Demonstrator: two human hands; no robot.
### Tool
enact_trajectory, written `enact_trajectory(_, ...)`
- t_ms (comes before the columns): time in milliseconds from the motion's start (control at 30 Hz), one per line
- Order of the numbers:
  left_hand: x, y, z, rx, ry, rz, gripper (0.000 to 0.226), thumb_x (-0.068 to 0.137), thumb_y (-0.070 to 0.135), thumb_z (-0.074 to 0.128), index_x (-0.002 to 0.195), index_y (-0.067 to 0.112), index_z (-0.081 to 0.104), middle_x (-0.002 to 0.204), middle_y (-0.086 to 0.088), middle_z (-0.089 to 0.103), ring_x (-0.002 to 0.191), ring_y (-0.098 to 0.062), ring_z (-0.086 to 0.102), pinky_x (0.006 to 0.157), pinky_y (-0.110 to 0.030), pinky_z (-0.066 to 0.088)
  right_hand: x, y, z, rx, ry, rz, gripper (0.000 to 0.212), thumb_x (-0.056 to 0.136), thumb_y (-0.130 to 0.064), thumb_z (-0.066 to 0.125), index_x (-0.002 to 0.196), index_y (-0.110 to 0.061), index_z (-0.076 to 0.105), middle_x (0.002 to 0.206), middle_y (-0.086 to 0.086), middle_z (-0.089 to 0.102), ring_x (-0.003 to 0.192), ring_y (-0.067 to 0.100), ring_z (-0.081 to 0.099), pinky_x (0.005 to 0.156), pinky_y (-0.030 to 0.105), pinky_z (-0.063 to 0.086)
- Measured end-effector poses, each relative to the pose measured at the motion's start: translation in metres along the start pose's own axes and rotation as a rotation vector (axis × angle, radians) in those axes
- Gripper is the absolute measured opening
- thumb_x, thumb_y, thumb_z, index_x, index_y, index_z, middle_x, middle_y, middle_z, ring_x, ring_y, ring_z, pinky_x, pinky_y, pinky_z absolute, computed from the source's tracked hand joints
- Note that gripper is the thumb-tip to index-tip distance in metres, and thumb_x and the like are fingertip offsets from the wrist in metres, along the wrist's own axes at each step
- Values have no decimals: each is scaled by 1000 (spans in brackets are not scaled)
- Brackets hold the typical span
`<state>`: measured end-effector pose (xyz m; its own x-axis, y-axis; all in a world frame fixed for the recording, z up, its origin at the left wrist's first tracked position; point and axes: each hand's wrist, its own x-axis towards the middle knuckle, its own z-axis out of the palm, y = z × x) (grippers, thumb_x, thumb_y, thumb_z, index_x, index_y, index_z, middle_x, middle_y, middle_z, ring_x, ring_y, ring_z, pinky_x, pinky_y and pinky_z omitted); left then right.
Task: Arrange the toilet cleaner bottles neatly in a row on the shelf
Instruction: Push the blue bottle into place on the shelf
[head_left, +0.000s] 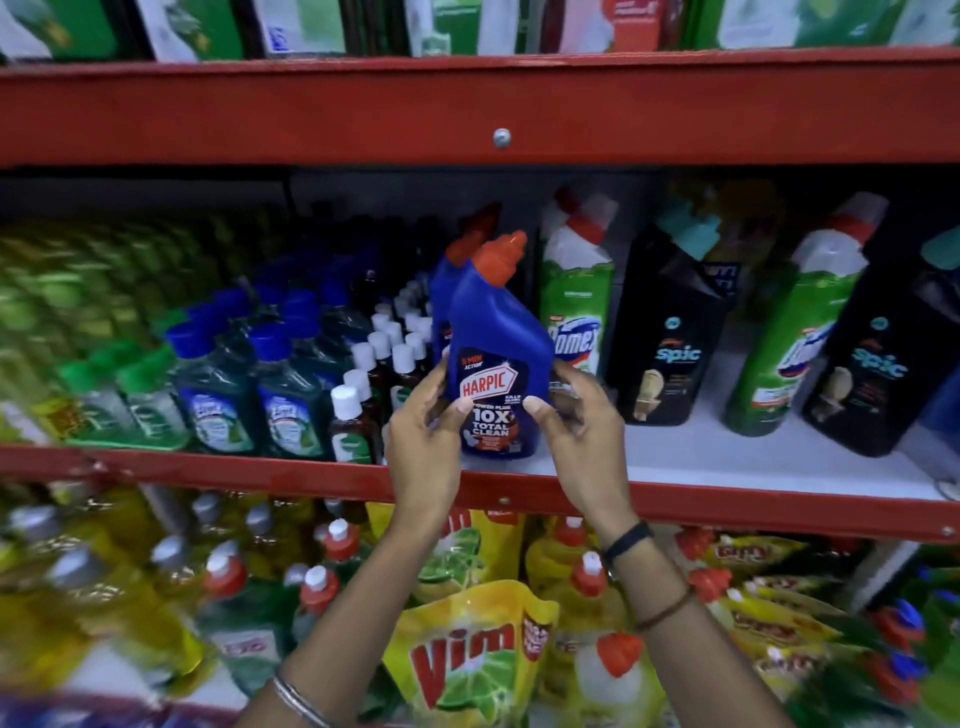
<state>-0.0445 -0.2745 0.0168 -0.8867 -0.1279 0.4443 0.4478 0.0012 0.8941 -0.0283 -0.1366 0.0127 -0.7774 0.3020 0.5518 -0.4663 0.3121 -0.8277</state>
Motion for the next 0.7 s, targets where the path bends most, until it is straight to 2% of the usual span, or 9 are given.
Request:
enact_trajectory(67,6,-8,-8,27,11,0,43,90,1,57,130,15,56,121,-1,67,107,-8,64,88,-26,54,2,4,12,-5,-2,2,37,87,-17,63,124,-17,56,121,2,63,103,11,65,86,27,55)
enact_trajectory(167,10,-16,-16,44,22,-18,43,91,-1,55,130,15,54,120,-2,66,111,-14,63,91,-31,53,3,7,24,-39,7,18,39,88,-13,62,126,-13,56,118,1,62,96,-4,62,82,13,50)
enact_trajectory(233,10,-21,-19,51,14,-25,45,90,-1,56,131,17,54,117,2,65,110,-15,63,92,-34,53,3,9,29,-59,19,27,38,88,-11,61,126,-13,55,117,1,62,92,-9,60,78,6,48)
enact_trajectory(333,11,-25,-20,81,-1,-24,46,90,2,57,132,20,52,114,7,64,109,-13,62,90,-31,53,2,11,31,-73,28,29,38,89,-11,60,126,-14,55,114,-1,62,92,-10,60,75,4,47)
enact_trajectory(433,13,-28,-20,100,-28,-9,44,92,5,56,132,20,52,113,8,63,107,-10,62,83,-21,52,3,11,30,-86,33,21,38,89,-11,59,127,-11,54,113,-3,61,90,-15,59,73,3,46)
enact_trajectory(567,13,-30,-18,129,-17,36,42,93,7,55,133,18,50,117,3,63,106,-9,62,77,-8,50,4,10,31,-94,31,18,39,90,-12,59,128,-11,53,117,-1,62,91,-14,60,73,4,48)
enact_trajectory(700,7,-27,-12,92,44,50,46,92,1,53,132,21,45,125,3,57,111,-1,56,88,-21,55,3,11,27,-92,-12,44,38,89,-12,59,127,-11,54,120,6,64,98,2,64,78,10,52)
